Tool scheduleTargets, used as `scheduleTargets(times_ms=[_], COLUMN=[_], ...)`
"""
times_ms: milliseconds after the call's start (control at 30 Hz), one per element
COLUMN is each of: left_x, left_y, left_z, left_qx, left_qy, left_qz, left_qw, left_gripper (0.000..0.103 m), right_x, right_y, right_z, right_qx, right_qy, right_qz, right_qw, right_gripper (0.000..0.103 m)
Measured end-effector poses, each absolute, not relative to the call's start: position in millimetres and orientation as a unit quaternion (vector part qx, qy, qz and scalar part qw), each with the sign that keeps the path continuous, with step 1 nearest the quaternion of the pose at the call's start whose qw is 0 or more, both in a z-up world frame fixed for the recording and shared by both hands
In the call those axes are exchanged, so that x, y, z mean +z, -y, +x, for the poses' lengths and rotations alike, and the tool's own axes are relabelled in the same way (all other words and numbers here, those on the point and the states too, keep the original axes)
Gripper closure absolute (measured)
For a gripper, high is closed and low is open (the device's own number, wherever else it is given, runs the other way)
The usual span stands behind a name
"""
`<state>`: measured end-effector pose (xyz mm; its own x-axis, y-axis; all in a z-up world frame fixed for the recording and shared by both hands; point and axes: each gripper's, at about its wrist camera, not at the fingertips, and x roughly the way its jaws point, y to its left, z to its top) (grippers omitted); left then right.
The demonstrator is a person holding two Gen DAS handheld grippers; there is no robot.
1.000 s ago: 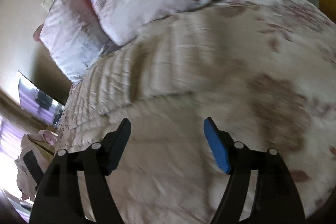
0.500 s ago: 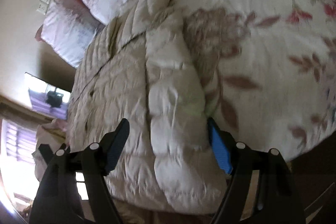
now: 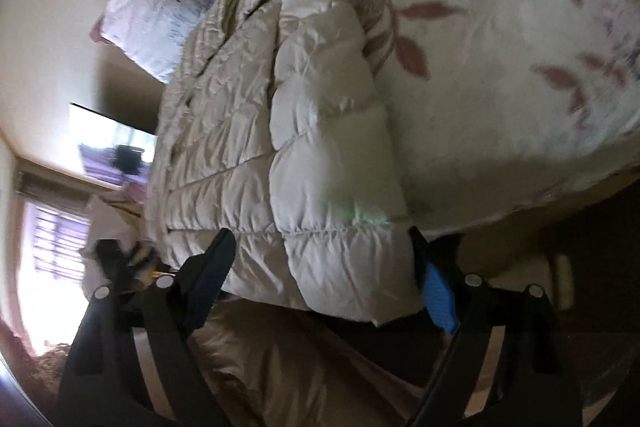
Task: Fold large clothes
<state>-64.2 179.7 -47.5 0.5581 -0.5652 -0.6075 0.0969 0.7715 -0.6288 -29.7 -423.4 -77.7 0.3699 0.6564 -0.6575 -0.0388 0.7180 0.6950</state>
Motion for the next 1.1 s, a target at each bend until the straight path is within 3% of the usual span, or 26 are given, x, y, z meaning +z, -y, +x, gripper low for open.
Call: scheduleTargets(times_ms=[67,133,200,300,400,467,800,1100], left_x=[-53.9,-59.2,-64.5,-69.4,-62.7,-54.6,17.0,65.9], left_y=[-177.1,-174.0,-173.1,-174.3,-174.9,-174.4,-181.8,-177.0], left_z=[-59.9,-55.2,-52.1,-52.6,-57.7,-61.1,-48.4,21.4], left_qx=[-0.206,-0.213,-0.215,-0.223,-0.237,-0.241,-0.168,-0.122], left_qy=[-0.427,-0.431,-0.438,-0.441,-0.433,-0.426,-0.321,-0.295], left_qz=[-0.285,-0.291,-0.299,-0.313,-0.312,-0.301,-0.277,-0.241], left_qw=[0.833,0.827,0.82,0.811,0.812,0.818,0.89,0.917], left_gripper=[0.018,0.024,0.034,0.058,0.081,0.087,0.089,0.089], right_x=[-86.2,-91.0,-87.3,-72.9,-49.8,-33.8,47.1,78.4], right_y=[421.5,415.6,410.1,406.0,397.9,392.3,348.6,321.4], right_z=[-29.3,-29.7,-30.6,-38.9,-45.0,-47.3,-37.4,17.3], right_qx=[0.235,0.249,0.263,0.297,0.319,0.323,0.199,0.088], right_qy=[-0.516,-0.517,-0.511,-0.476,-0.434,-0.409,-0.249,-0.192], right_qz=[0.309,0.312,0.305,0.297,0.279,0.264,0.093,0.01], right_qw=[0.764,0.757,0.759,0.772,0.795,0.812,0.943,0.977], right_gripper=[0.019,0.041,0.056,0.075,0.082,0.084,0.087,0.087])
